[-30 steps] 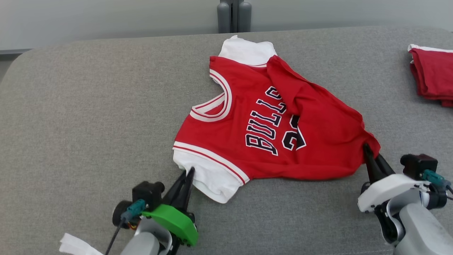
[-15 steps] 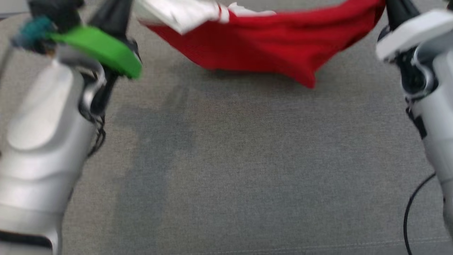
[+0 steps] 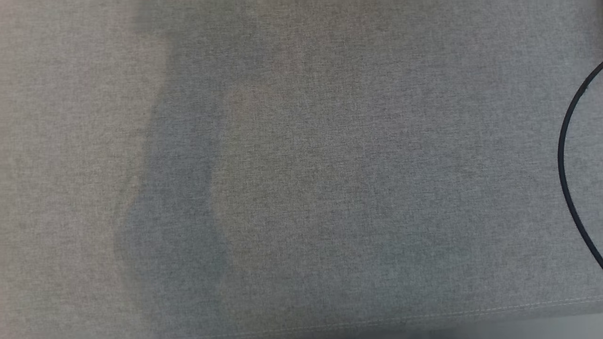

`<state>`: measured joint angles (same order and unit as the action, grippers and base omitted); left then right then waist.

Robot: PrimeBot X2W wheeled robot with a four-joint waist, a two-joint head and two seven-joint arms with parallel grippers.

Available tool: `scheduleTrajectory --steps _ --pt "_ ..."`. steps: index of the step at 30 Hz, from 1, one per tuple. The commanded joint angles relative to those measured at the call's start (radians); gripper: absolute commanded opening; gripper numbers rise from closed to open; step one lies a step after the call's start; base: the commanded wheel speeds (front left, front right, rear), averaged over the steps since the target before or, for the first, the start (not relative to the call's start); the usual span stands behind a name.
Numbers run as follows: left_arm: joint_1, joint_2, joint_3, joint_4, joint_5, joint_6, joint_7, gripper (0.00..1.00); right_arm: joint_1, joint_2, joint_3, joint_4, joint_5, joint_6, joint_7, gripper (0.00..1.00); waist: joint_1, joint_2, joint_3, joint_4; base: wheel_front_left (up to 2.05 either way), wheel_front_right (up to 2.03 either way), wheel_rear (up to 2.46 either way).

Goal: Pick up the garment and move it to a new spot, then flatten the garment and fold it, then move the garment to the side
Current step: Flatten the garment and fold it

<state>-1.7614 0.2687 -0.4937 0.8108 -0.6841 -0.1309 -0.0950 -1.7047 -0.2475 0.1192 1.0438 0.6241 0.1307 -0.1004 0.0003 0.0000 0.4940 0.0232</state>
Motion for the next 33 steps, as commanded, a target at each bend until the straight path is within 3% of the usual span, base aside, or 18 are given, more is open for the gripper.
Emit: scheduleTrajectory --steps 1,7,14,19,24,29,33 --pt "-0.064 -0.006 -0.018 0.026 -0.002 0.001 -0.016 0.00 -0.042 0.003 0.022 0.028 -0.014 0.000 -0.009 0.00 -0.0003 0.0000 0.020 -0.017 0.00 0.00 0.00" --pt "-0.126 -0.006 -0.065 0.063 -0.049 0.001 -0.055 0.00 -0.084 0.006 0.067 0.052 0.012 0.000 -0.005 0.00 -0.0003 0.0000 0.063 -0.013 0.00 0.00 0.00" --pt "0.024 0.022 -0.099 0.044 -0.118 0.001 -0.150 0.00 0.061 -0.012 0.168 0.001 0.075 0.000 -0.018 0.00 -0.0003 0.0000 0.073 -0.002 0.00 0.00 0.00" --pt "0.241 0.036 -0.045 -0.049 -0.118 0.010 -0.171 0.00 0.266 -0.052 0.250 -0.093 0.155 0.000 -0.039 0.00 -0.0003 0.0000 0.027 -0.003 0.00 0.00 0.00" --pt "0.546 0.044 0.093 -0.270 -0.044 0.089 -0.170 0.00 0.474 -0.092 0.308 -0.205 0.250 0.000 -0.061 0.00 -0.0003 0.0000 -0.027 -0.017 0.00 0.00 0.00" --pt "0.888 0.013 0.188 -0.493 0.029 0.148 -0.170 0.00 0.682 -0.132 0.354 -0.310 0.324 0.000 -0.081 0.00 -0.0003 0.0000 -0.082 -0.025 0.00 0.00 0.00" --pt "1.132 -0.027 0.229 -0.616 0.063 0.168 -0.170 0.00 0.849 -0.159 0.362 -0.378 0.381 0.000 -0.105 0.00 -0.0003 0.0000 -0.129 -0.018 0.00 0.00 0.00"
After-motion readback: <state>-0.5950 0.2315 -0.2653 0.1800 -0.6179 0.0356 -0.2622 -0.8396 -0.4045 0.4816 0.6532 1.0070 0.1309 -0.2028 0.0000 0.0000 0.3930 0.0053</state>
